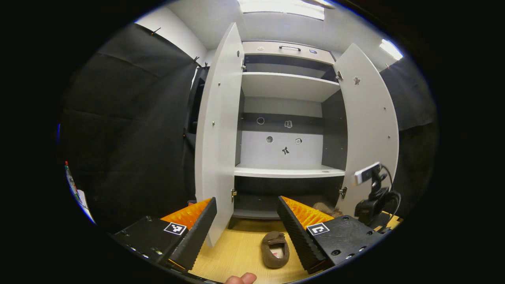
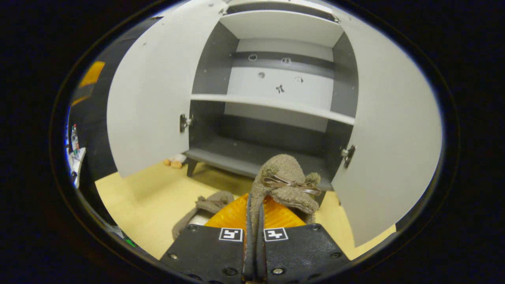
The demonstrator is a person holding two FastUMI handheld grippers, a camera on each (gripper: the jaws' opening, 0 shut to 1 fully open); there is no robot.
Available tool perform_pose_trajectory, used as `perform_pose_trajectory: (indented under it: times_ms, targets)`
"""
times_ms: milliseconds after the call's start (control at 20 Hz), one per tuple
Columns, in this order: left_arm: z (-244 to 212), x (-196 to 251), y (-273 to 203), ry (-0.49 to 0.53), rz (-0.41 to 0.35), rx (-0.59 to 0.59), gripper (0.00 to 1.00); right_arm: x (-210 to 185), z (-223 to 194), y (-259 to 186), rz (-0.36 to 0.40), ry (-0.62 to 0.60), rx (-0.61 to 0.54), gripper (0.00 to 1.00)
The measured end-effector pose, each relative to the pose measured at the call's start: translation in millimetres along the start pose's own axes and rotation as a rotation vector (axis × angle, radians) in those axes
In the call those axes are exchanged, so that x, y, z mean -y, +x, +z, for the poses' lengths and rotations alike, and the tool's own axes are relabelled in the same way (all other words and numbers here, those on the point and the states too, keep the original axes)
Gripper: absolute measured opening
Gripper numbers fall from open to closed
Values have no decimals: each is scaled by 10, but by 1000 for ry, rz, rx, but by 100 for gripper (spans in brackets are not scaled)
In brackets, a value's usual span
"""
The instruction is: Grab one shoe with the right hand and put it into the shoe cabinet, grab the other shoe with the left hand and put it into the shoe cabinet; then close the right door with the right hand and the left door with the left hand.
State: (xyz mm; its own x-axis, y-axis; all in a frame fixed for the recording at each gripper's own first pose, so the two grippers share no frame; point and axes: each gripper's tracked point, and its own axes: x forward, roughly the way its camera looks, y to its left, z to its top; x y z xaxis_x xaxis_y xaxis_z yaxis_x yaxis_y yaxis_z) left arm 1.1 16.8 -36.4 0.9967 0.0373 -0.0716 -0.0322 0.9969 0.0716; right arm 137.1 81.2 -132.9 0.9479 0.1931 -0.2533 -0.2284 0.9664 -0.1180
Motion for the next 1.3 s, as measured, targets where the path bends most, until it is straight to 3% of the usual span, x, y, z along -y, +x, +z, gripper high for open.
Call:
perform_pose_trajectory:
  times_ms: [300,450,700,950,1300]
  targets:
    - [-1,173,21,1,-41,10,95,72,1052,-112,28,44,66,6]
    - [54,207,-1,16,-45,33,95,230,1551,165,14,42,71,6]
    - [-51,218,-74,20,-56,8,95,543,2182,806,-46,-64,44,7]
    - [-130,131,-127,43,-31,-8,95,742,2498,1547,-90,-116,-38,7]
    - [-169,11,-141,29,10,-17,95,888,2262,2234,-150,-124,-215,6]
